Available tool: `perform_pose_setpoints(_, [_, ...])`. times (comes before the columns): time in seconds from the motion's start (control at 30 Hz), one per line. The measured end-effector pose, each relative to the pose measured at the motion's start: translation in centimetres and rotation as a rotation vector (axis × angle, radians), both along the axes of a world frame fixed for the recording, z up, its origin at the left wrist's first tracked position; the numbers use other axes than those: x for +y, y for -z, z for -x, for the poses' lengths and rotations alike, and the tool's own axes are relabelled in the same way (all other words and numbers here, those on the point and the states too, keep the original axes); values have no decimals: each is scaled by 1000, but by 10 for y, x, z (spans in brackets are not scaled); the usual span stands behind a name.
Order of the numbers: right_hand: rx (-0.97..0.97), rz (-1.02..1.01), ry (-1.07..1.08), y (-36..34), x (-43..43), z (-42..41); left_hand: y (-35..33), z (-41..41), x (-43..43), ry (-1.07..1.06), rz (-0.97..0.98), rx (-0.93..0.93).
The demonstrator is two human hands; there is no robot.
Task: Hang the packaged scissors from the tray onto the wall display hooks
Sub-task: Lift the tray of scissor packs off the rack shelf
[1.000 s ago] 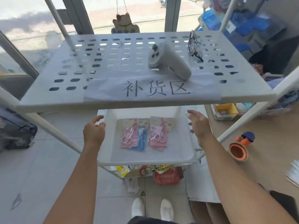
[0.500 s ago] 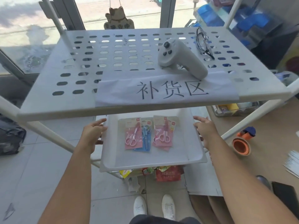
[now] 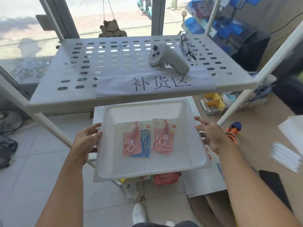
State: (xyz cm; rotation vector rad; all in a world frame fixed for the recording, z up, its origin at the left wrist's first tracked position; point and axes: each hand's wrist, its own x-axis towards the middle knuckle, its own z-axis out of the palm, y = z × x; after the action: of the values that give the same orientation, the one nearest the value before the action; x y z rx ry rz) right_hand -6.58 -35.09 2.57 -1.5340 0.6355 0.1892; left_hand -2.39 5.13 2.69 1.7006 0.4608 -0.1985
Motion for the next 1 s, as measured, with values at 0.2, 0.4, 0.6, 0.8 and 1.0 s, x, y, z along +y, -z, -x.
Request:
perform_pose_setpoints(0.2, [-20, -52, -140, -4, -28, 31, -2, 74, -18, -79, -7, -73])
perform_pose_setpoints(0.4, [-43, -34, -276, -4, -33, 62, 0, 165, -31, -243, -27, -101])
perform_pose_setpoints(0.6, [-65, -46, -476, -9, 9, 88, -4, 257, -11, -469, -92, -149])
perform_pose_setpoints(0.8, [-92, -107, -718, -12, 87, 109, -10, 364, 37, -700, -146, -167])
perform_pose_setpoints(1.0, [-115, -80, -983, -13, 202, 152, -13, 483, 85, -939, -209, -173])
